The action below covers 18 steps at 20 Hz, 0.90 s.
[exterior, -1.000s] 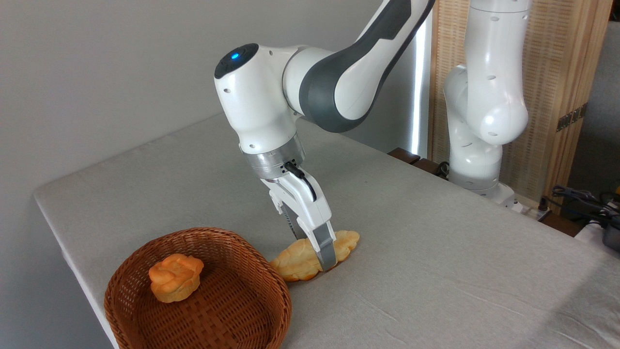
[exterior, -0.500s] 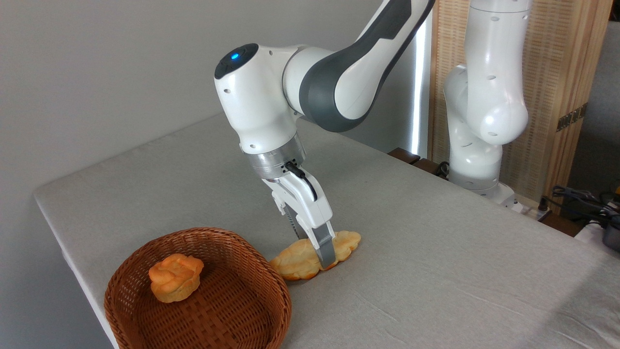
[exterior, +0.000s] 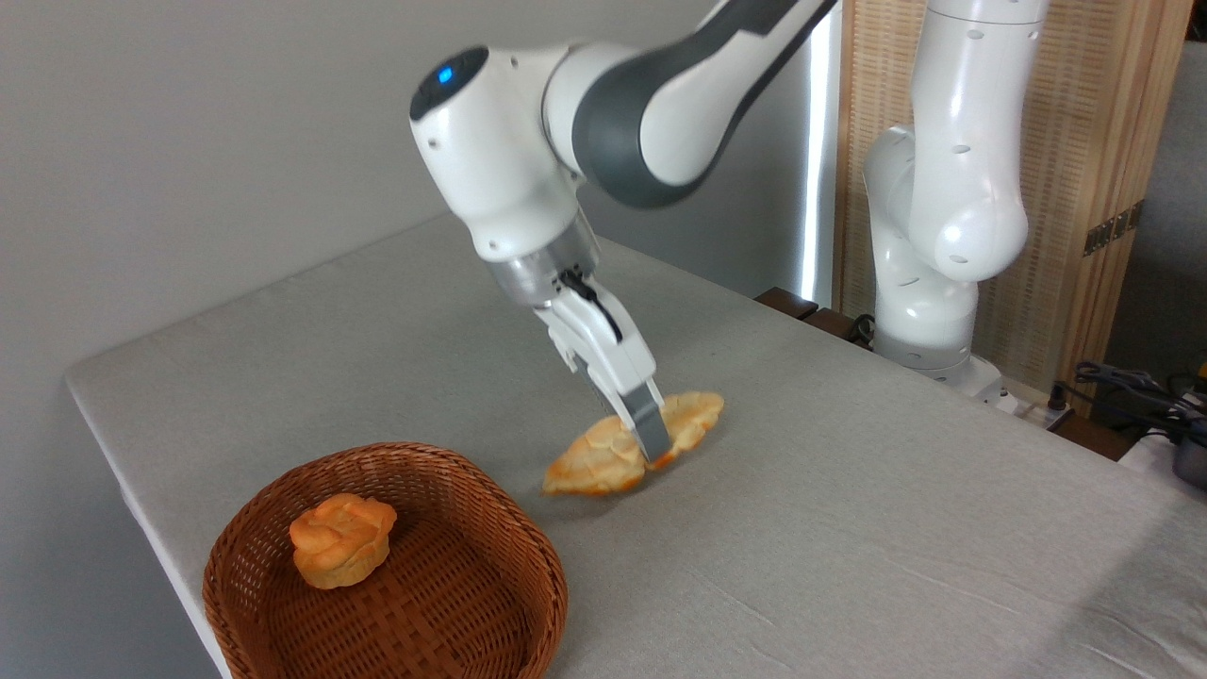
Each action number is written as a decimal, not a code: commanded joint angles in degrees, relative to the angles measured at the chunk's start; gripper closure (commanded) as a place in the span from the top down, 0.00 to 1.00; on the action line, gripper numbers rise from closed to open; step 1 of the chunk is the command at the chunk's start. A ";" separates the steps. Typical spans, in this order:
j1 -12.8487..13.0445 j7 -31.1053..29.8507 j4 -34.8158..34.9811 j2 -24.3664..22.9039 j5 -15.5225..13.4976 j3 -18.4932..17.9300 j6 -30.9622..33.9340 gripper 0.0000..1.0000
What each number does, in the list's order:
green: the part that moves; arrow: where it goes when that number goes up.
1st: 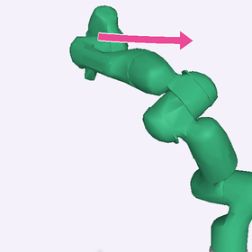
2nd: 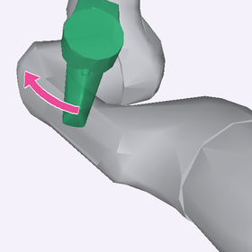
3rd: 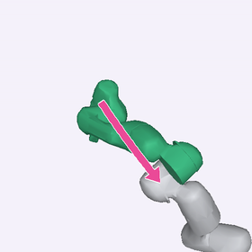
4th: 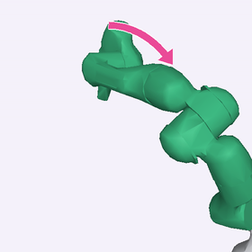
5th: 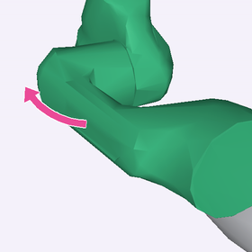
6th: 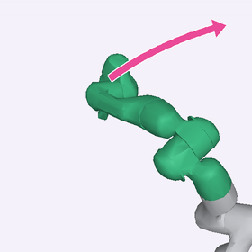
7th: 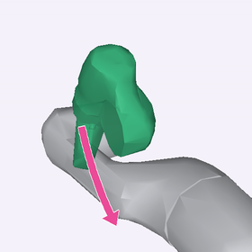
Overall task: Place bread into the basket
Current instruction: 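Lift the gripped bread up off the table toward the basket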
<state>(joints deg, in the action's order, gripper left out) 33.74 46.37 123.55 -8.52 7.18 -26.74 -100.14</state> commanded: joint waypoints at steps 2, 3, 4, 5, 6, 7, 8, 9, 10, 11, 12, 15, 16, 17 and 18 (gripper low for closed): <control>0.27 0.74 -3.67 -3.61 -0.59 1.86 4.42 0.46; 0.27 0.74 -4.45 -3.87 -0.68 1.95 4.42 0.48; 0.27 0.74 -5.07 -3.96 -0.94 1.95 4.34 0.49; 0.36 0.65 -6.73 -3.87 -1.90 1.95 4.07 0.50; 0.36 0.48 -7.62 -3.87 -2.60 1.95 3.64 0.50; 0.27 0.47 -9.11 -3.61 -3.83 1.69 3.02 0.50; 0.10 0.47 -9.82 -3.44 -4.36 1.60 2.32 0.50; -0.08 0.30 -10.87 -3.26 -5.33 1.43 -0.04 0.50; -0.26 0.30 -10.97 -3.26 -5.77 1.34 -1.45 0.50; -0.34 0.21 -10.97 -3.08 -6.21 1.34 -4.16 0.50; -0.43 0.21 -10.97 -2.99 -6.30 1.25 -5.67 0.50; -0.52 0.04 -10.97 -1.24 -6.30 1.07 -12.34 0.49; -0.43 -0.05 -10.97 -0.45 -6.30 0.38 -14.89 0.49; -0.43 -0.05 -10.97 -0.10 -6.30 0.11 -15.96 0.49; -0.52 -0.14 -10.88 0.69 -6.39 -0.07 -18.23 0.49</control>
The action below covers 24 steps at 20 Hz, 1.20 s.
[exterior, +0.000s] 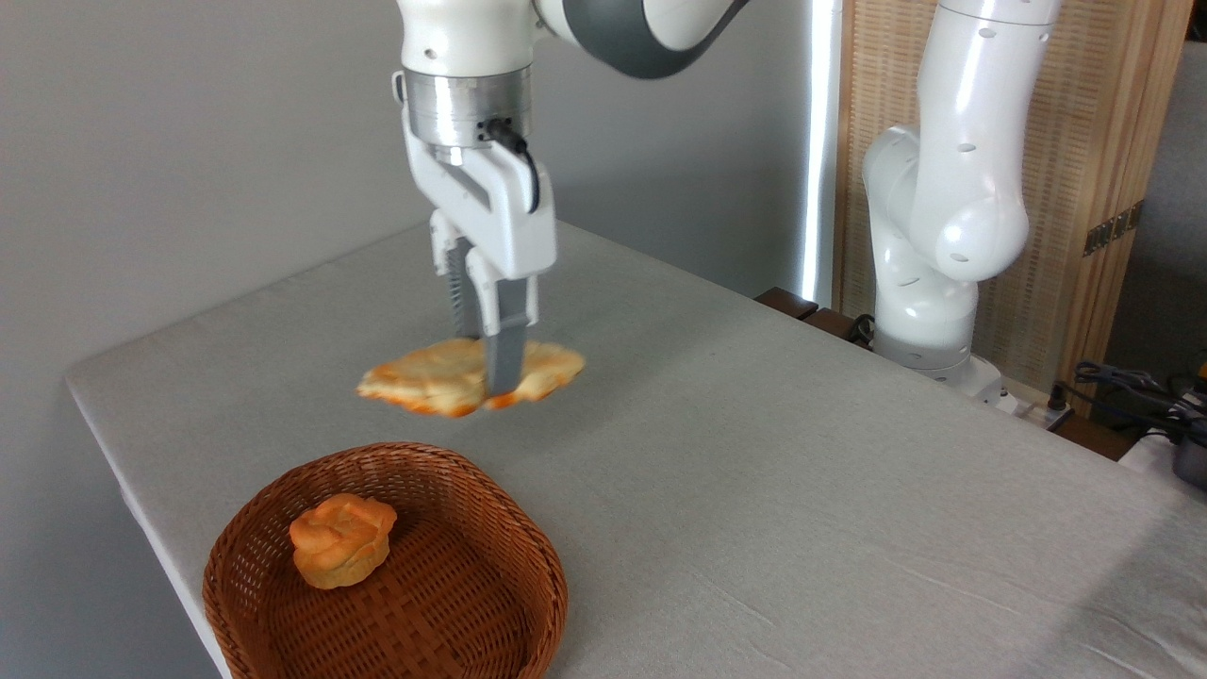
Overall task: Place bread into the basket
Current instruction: 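Lift the gripped bread up off the table toward the basket, then lower the held bread into the wicker basket beside the bun, then open the gripper to release the bread in the basket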
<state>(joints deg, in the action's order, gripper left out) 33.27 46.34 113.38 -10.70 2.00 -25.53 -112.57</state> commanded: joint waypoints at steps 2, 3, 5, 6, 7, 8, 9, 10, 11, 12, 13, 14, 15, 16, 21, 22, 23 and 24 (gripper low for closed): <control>-0.05 -0.99 -0.79 4.28 -1.21 -1.45 -8.62 0.49; -0.05 -2.38 -0.79 5.07 -1.21 -2.32 -10.80 0.49; -0.05 -4.24 -0.79 6.65 -1.30 -3.12 -14.15 0.50; -0.05 -4.42 -0.79 7.53 -1.56 -3.30 -14.86 0.50; -0.05 -4.59 -1.23 8.93 -2.78 -3.30 -15.74 0.59; -0.05 -5.38 -2.01 10.59 -4.53 -3.73 -17.14 0.68; -0.05 -5.99 -2.46 11.83 -5.42 -4.08 -18.63 0.71; -0.05 -6.17 -2.37 12.28 -5.52 -4.09 -19.69 0.84; -0.05 -6.18 -2.37 12.80 -5.52 -4.18 -20.31 0.98; -0.05 -6.18 -2.46 13.16 -5.52 -4.18 -20.75 1.00; -0.05 -6.18 -2.46 13.77 -5.52 -4.18 -21.54 1.00; -0.05 -6.18 -2.46 14.47 -5.52 -4.18 -22.33 1.00; -0.05 -6.52 -2.46 15.09 -5.61 -4.18 -23.21 1.00; -0.05 -7.49 -2.46 15.44 -5.61 -4.18 -24.09 1.00; -0.05 -8.73 -2.37 16.06 -5.52 -4.18 -25.85 1.00; -0.05 -8.81 -2.29 16.41 -5.52 -4.18 -25.85 1.00; -0.05 -8.81 -2.28 16.41 -5.52 -4.18 -25.85 1.00; -0.05 -8.81 -2.28 16.50 -5.52 -4.18 -25.85 1.00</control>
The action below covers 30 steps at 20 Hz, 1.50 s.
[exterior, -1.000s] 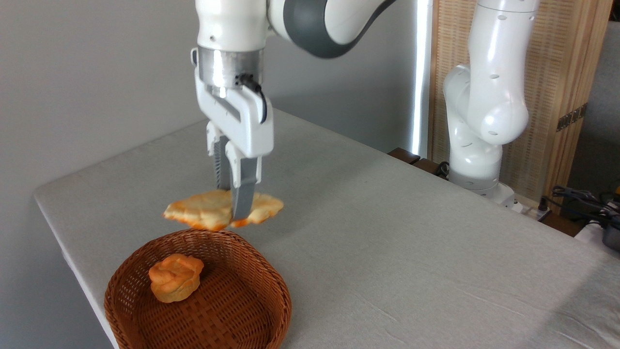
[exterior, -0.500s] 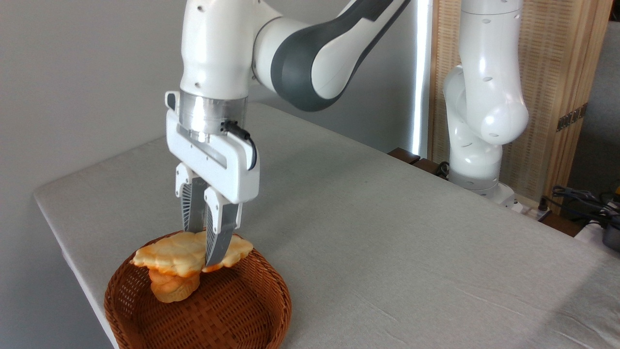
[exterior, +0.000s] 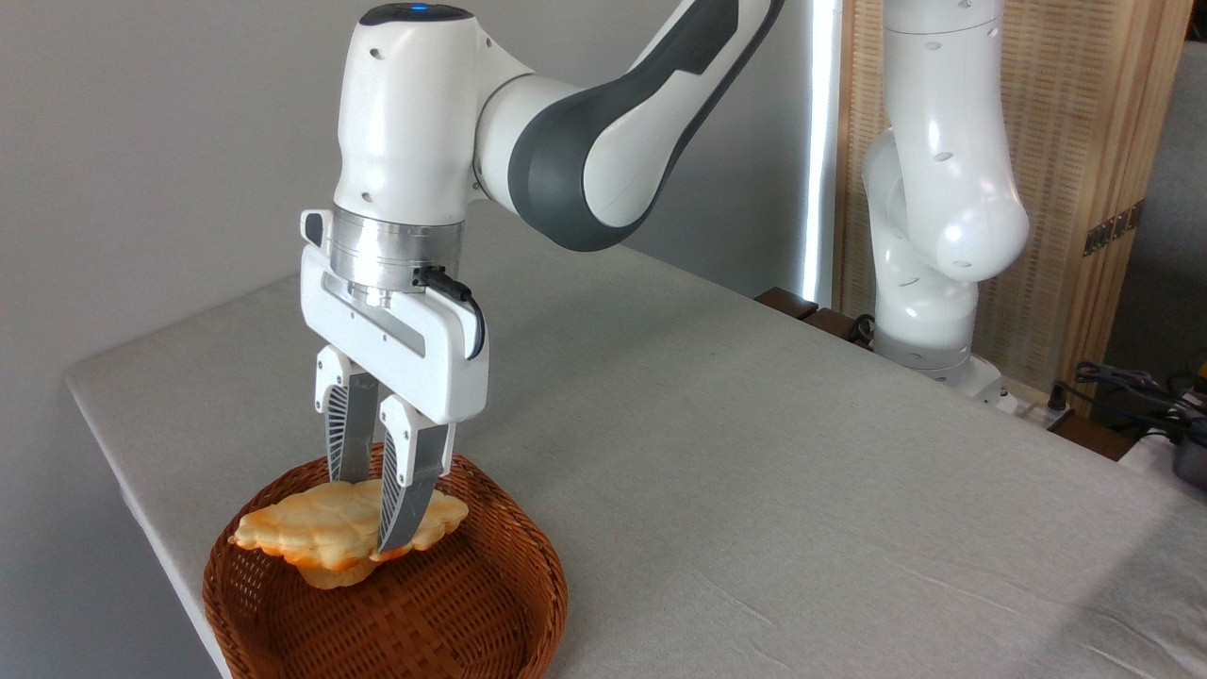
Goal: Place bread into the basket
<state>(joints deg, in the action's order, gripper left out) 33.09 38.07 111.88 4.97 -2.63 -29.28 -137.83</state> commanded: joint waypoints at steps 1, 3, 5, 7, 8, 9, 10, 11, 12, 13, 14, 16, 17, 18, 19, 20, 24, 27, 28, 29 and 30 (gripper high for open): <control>0.13 -0.54 -0.88 0.83 -0.89 -0.42 -0.60 1.00; 0.05 -0.54 -0.88 0.83 -0.89 -0.42 -0.60 1.00; 0.13 -0.54 -0.88 0.74 -0.89 -0.42 -0.60 1.00; 0.13 -0.54 -0.97 0.65 -0.89 -0.42 -0.60 1.00; 0.13 -0.89 -1.05 0.48 -0.89 -0.42 -0.60 1.00; 0.13 -1.94 -1.32 0.21 -0.89 -0.42 -0.60 1.00; 0.22 -3.43 -2.01 -0.14 -0.89 -0.34 -0.60 1.00; 0.22 -5.01 -2.46 -0.92 -0.89 -0.34 -0.34 1.00; 0.31 -6.24 -2.63 -1.63 -0.80 -0.25 0.10 1.00; 0.31 -6.95 -2.64 -2.59 -0.89 -0.07 0.80 1.00; 0.40 -7.31 -2.72 -3.64 -0.80 0.10 2.29 1.00; 0.40 -7.40 -4.12 -5.23 -0.62 0.28 7.63 1.00; 0.49 -7.31 -5.52 -5.32 -0.54 0.37 11.14 1.00; 0.66 -7.31 -7.02 -5.33 -0.45 0.37 13.87 1.00; 0.66 -7.22 -7.90 -5.33 -0.27 0.37 15.90 1.00; 0.66 -6.96 -8.08 -5.33 -0.10 0.28 17.32 1.00; 0.66 -6.35 -8.52 -5.24 -0.01 0.28 22.51 1.00; 0.75 -4.67 -8.52 -5.15 1.31 0.37 24.80 1.00; 0.75 -4.41 -8.52 -5.15 1.31 0.37 24.89 1.00; 0.75 -4.24 -8.52 -5.15 1.31 0.37 24.89 1.00; 0.84 -4.23 -8.52 -5.15 1.31 0.37 24.89 1.00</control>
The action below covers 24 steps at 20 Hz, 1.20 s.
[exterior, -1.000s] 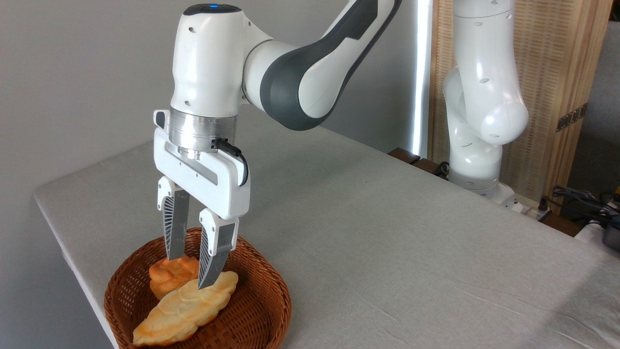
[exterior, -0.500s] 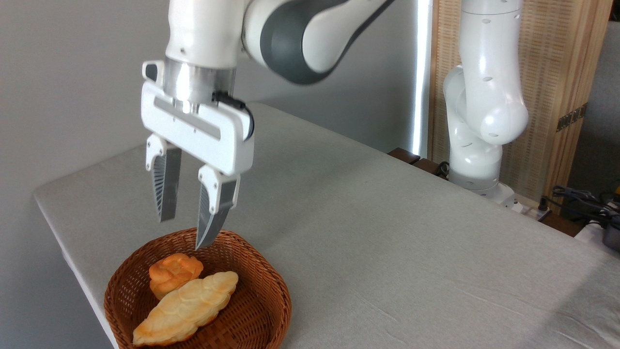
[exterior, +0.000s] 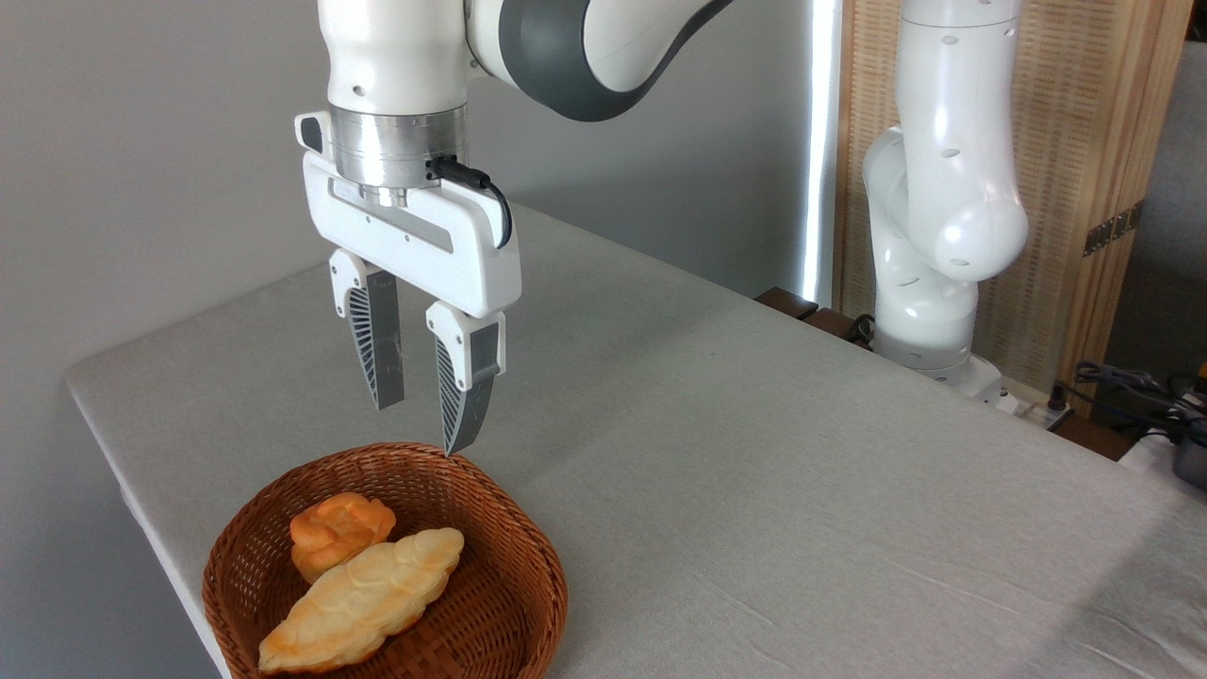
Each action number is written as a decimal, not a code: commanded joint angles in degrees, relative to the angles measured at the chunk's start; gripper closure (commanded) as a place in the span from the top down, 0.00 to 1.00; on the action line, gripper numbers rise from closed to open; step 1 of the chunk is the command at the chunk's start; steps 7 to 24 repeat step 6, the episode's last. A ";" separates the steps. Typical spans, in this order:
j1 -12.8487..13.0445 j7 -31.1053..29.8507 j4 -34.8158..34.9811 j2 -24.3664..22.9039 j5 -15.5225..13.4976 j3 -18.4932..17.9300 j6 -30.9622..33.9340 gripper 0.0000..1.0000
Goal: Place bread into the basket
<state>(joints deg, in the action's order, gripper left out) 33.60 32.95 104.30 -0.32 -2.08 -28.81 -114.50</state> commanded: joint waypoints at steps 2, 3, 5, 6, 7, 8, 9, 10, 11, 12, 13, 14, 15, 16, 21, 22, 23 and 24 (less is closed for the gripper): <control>0.24 0.63 -0.94 0.15 0.67 -0.19 1.65 1.00; 0.24 0.71 -0.94 0.06 0.58 -0.19 1.57 1.00; 0.24 0.18 -0.94 0.23 -0.30 -0.19 1.57 1.00; 0.24 0.44 -0.94 0.41 -0.38 -0.19 1.39 1.00; 0.24 0.44 -0.94 0.41 -0.38 -0.19 1.39 1.00; 0.24 0.44 -0.94 0.41 -0.38 -0.19 1.39 1.00; 0.24 0.44 -0.94 0.41 -0.38 -0.19 1.39 1.00; 0.24 0.44 -0.94 0.41 -0.38 -0.19 1.39 1.00; 0.24 0.44 -0.94 0.41 -0.38 -0.19 1.39 1.00; 0.24 0.44 -0.94 0.41 -0.38 -0.19 1.39 1.00; 0.24 0.44 -0.94 0.41 -0.38 -0.19 1.39 1.00; 0.24 0.44 -0.94 0.41 -0.38 -0.19 1.39 1.00; 0.24 0.44 -0.94 0.41 -0.38 -0.19 1.39 1.00; 0.24 0.44 -0.94 0.41 -0.38 -0.19 1.39 1.00; 0.24 0.44 -0.94 0.41 -0.38 -0.19 1.39 1.00; 0.24 0.44 -0.94 0.41 -0.38 -0.19 1.39 1.00; 0.24 0.44 -0.94 0.41 -0.38 -0.19 1.39 1.00; 0.24 0.44 -0.94 0.41 -0.38 -0.19 1.39 1.00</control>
